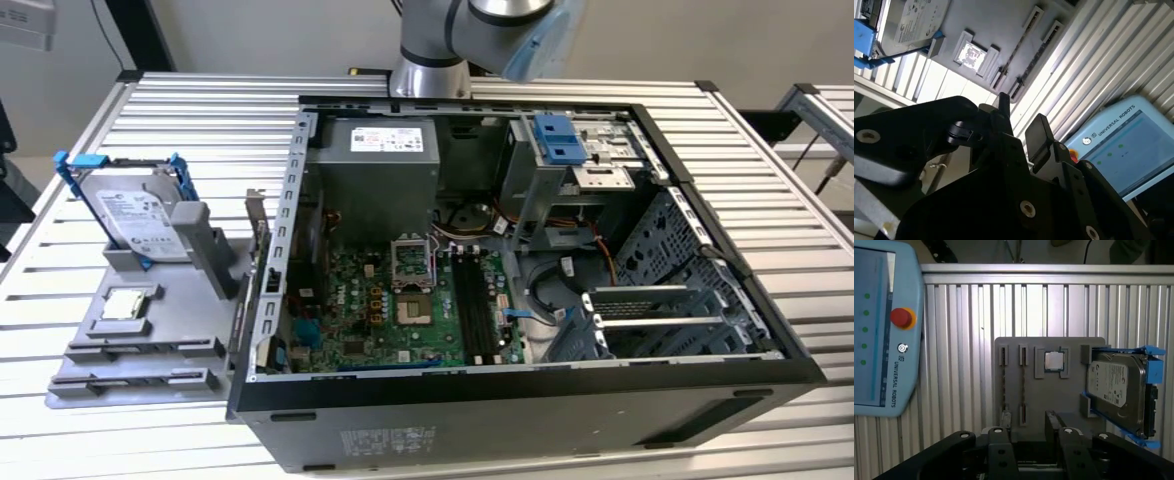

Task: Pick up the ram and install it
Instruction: 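Press down the ram until it locks into place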

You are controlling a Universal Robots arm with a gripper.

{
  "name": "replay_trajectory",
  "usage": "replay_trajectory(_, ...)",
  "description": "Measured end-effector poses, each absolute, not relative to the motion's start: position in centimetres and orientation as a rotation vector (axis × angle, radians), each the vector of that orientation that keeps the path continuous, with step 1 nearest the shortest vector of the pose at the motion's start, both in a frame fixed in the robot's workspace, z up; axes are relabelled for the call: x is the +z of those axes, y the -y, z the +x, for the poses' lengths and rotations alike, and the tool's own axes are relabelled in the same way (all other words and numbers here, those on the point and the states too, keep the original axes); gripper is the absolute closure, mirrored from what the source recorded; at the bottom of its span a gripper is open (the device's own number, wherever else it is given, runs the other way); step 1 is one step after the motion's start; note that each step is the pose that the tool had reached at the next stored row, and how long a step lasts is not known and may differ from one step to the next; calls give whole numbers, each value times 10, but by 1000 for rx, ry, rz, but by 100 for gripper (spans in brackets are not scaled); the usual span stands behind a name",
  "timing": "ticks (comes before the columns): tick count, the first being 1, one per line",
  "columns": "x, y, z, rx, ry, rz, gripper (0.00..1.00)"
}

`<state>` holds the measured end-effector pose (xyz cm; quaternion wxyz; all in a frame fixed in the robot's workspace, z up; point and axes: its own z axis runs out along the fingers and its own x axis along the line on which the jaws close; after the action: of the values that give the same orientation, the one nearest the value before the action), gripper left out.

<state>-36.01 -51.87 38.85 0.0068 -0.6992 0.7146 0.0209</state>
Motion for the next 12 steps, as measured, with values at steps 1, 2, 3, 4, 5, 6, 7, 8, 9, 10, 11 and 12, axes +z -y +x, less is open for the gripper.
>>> replay_trajectory(1, 388, 519, -360, 65, -2235, -2188, 0)
replay_trajectory(2, 388, 519, -360, 65, -2234, -2189, 0)
replay_trajectory(3, 388, 519, -360, 65, -2233, -2189, 0)
replay_trajectory(4, 388, 519, -360, 65, -2233, -2190, 0)
replay_trajectory(5, 389, 519, -360, 65, -2232, -2191, 0)
replay_trajectory(6, 388, 519, -360, 65, -2231, -2192, 0)
replay_trajectory(7, 388, 519, -360, 65, -2231, -2192, 0)
replay_trajectory(8, 389, 519, -359, 66, -2231, -2192, 0)
replay_trajectory(9, 388, 519, -358, 66, -2231, -2192, 0)
replay_trajectory(10, 386, 519, -358, 65, -2231, -2192, 0)
replay_trajectory(11, 384, 519, -358, 65, -2231, -2192, 0)
replay_trajectory(12, 383, 519, -358, 64, -2231, -2193, 0)
